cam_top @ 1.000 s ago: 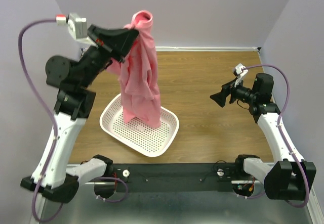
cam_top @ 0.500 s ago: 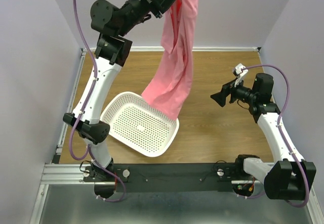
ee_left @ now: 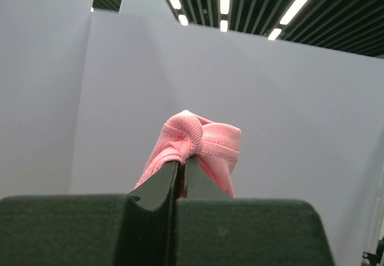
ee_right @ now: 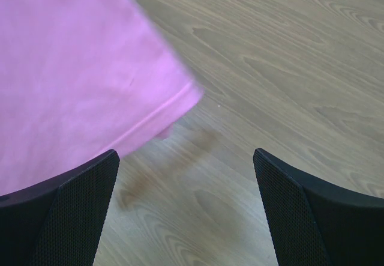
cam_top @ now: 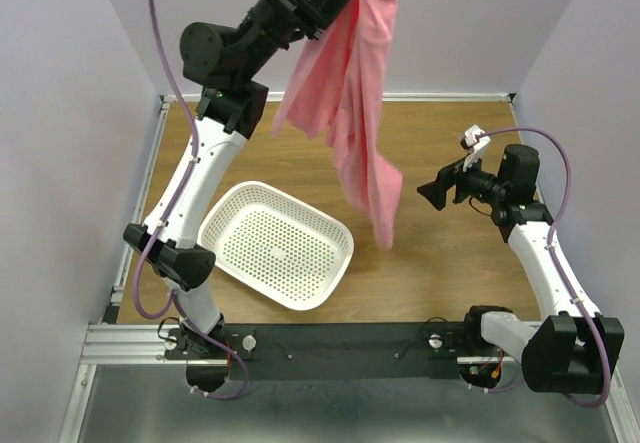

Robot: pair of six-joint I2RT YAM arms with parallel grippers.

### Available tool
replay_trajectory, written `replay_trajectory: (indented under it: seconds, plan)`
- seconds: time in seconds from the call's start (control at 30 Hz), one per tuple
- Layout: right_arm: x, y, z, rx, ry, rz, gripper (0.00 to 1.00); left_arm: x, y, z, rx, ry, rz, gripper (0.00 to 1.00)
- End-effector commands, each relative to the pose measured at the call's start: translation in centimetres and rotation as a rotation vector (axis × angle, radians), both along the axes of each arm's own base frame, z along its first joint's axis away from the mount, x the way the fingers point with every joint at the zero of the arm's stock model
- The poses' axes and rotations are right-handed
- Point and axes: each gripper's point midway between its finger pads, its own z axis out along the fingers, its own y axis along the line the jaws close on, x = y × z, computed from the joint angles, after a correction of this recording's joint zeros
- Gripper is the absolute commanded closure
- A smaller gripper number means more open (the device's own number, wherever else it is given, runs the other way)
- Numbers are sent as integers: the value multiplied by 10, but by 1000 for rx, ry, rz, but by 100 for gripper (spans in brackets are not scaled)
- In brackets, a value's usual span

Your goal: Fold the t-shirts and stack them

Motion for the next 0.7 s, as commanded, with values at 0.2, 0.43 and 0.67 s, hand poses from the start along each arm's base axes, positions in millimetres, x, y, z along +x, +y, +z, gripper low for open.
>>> replay_trajectory:
  seconds: [0.2,0.43,0.67]
  plan:
    - [5,-6,9,-30,-28,-30,0,49,-48,-146,266,255,-15,100]
    - [6,-7,9,-33,-28,-33,0,68,-63,-255,528,409,37,100]
    - [6,-8,5,-38,-19,-36,0,79,-54,-355,849,528,278,63]
